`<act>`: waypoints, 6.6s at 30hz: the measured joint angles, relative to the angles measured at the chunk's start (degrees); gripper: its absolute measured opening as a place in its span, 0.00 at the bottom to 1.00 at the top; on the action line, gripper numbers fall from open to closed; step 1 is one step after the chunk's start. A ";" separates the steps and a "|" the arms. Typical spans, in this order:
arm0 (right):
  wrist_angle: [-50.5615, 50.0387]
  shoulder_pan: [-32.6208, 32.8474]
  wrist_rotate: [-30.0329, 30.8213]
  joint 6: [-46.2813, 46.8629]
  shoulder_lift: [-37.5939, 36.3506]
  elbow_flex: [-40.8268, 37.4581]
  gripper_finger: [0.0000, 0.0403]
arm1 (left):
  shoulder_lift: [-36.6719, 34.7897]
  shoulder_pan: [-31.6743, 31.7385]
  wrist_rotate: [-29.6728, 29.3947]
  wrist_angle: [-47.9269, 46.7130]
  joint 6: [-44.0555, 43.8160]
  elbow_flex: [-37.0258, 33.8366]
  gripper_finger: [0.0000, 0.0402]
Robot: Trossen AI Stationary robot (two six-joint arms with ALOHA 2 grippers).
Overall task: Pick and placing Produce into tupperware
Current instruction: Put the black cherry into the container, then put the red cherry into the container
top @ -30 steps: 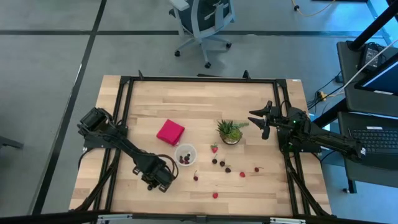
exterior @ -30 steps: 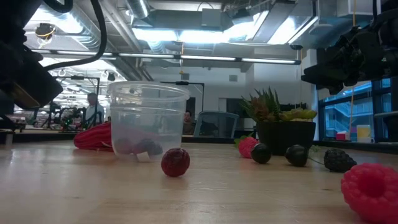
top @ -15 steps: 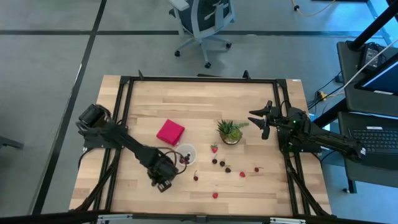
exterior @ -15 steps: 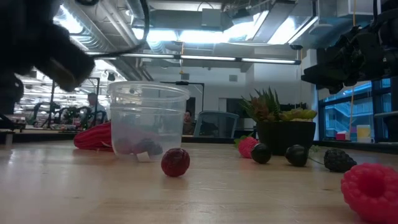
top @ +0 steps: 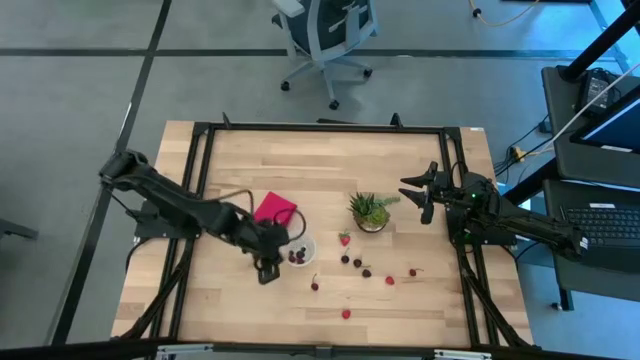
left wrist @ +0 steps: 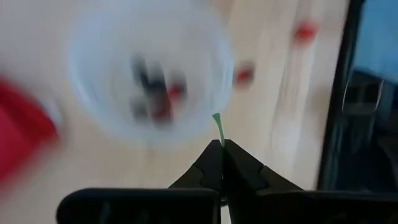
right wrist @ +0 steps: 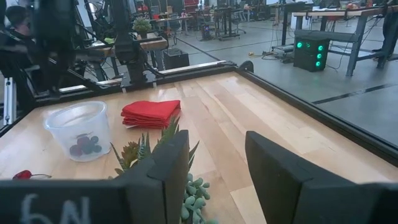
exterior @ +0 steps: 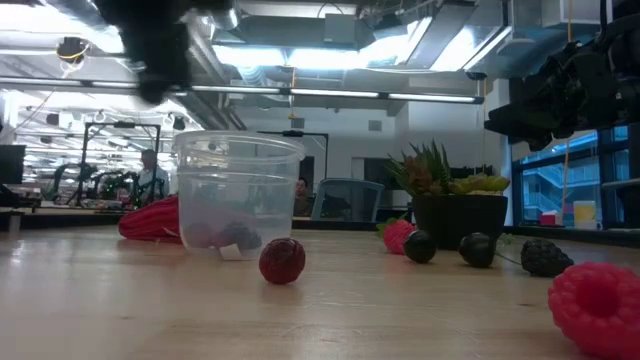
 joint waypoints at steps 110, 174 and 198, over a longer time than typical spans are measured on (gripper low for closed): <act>0.01 0.04 0.01 4.50 0.72 0.00 0.40 | 32.03 -2.02 0.41 1.77 46.36 24.98 0.47; 0.09 0.04 0.01 4.20 5.84 -0.02 0.40 | 35.13 1.02 2.15 -12.39 43.55 35.32 0.09; 0.03 0.04 0.00 2.80 5.86 -0.02 0.40 | 21.26 14.04 2.44 -23.35 29.81 19.48 0.10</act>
